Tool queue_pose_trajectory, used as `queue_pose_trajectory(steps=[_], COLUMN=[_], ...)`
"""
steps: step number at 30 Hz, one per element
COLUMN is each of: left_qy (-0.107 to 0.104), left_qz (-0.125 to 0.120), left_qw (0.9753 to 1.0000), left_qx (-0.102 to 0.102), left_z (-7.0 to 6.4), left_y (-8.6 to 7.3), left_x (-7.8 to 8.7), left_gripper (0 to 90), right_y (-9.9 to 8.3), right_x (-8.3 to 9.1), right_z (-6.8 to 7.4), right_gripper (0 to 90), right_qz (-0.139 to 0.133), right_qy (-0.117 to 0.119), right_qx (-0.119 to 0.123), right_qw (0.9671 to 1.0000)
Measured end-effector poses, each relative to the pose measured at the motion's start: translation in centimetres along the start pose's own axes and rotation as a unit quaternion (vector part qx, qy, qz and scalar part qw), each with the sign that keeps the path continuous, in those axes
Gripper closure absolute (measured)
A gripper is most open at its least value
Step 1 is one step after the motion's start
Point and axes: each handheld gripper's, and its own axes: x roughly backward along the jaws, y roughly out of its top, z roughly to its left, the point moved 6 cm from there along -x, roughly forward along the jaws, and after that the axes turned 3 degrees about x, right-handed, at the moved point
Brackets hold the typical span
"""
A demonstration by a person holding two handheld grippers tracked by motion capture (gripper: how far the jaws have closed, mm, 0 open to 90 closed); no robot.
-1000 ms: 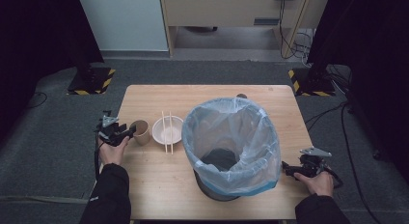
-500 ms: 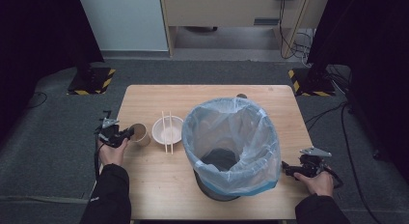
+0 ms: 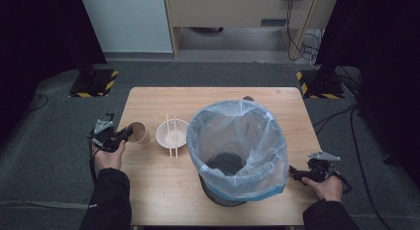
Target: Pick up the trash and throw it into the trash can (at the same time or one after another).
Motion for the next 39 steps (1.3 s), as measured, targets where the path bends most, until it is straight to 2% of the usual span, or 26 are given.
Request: queue_pose_trajectory(steps=[4, 10, 19, 20, 21, 25, 26, 27, 28, 30, 31, 35, 36, 37, 38, 39], left_qy=[-0.003, -0.008, -0.024, -0.028, -0.028, -0.04, -0.044, -0.049, -0.049, -0.058, -0.058, -0.072, -0.077, -0.077, -0.088, -0.088], left_qz=[-0.027, -0.051, -0.093, -0.105, -0.105, -0.127, -0.133, -0.144, -0.144, -0.16, -0.16, -0.18, -0.187, -0.187, -0.197, -0.197], left_qw=[0.9996, 0.9986, 0.9952, 0.9939, 0.9939, 0.9908, 0.9898, 0.9879, 0.9879, 0.985, 0.985, 0.9806, 0.9786, 0.9786, 0.9758, 0.9758], left_qx=[-0.004, -0.01, -0.018, -0.019, -0.019, -0.024, -0.025, -0.027, -0.027, -0.03, -0.03, -0.032, -0.034, -0.034, -0.035, -0.035], left_z=[-0.5, -1.1, -2.3, -2.7, -2.7, -3.6, -3.9, -4.4, -4.4, -5.2, -5.2, -6.3, -6.8, -6.8, -7.5, -7.5], left_y=[1.1, 2.2, 4.2, 4.7, 4.7, 5.8, 6.1, 6.6, 6.6, 7.3, 7.3, 8.1, 8.4, 8.4, 8.8, 8.8], left_x=[1.1, 2.0, 4.0, 4.5, 4.5, 5.5, 5.8, 6.3, 6.3, 7.1, 7.1, 8.1, 8.5, 8.5, 9.1, 9.1], left_gripper=[82.6, 82.6, 82.5, 82.5, 82.5, 82.5, 82.5, 82.5, 82.5, 82.5, 82.5, 82.5, 82.5, 82.5, 82.5, 82.5], right_y=[0.0, 0.0, 0.0, 0.0, 0.0, 0.0, 0.0, 0.0, 0.0, 0.0, 0.0, 0.0, 0.0, 0.0, 0.0, 0.0], right_x=[0.0, 0.0, 0.0, 0.0, 0.0, 0.0, 0.0, 0.0, 0.0, 0.0, 0.0, 0.0, 0.0, 0.0, 0.0, 0.0], right_z=[0.0, 0.0, 0.0, 0.0, 0.0, 0.0, 0.0, 0.0, 0.0, 0.0, 0.0, 0.0, 0.0, 0.0, 0.0, 0.0], right_gripper=[4.1, 4.1, 4.1, 4.1, 4.1, 4.1, 4.1, 4.1, 4.1, 4.1, 4.1, 4.0, 4.0, 4.0, 4.0, 4.0], right_qz=[0.0, 0.0, 0.0, 0.0, 0.0, 0.0, 0.0, 0.0, 0.0, 0.0, 0.0, 0.0, 0.0, 0.0, 0.0, 0.0], right_qy=[0.0, 0.0, 0.0, 0.0, 0.0, 0.0, 0.0, 0.0, 0.0, 0.0, 0.0, 0.0, 0.0, 0.0, 0.0, 0.0], right_qx=[0.0, 0.0, 0.0, 0.0, 0.0, 0.0, 0.0, 0.0, 0.0, 0.0, 0.0, 0.0, 0.0, 0.0, 0.0, 0.0], right_qw=[1.0, 1.0, 1.0, 1.0, 1.0, 1.0, 1.0, 1.0, 1.0, 1.0, 1.0, 1.0, 1.0, 1.0, 1.0, 1.0])
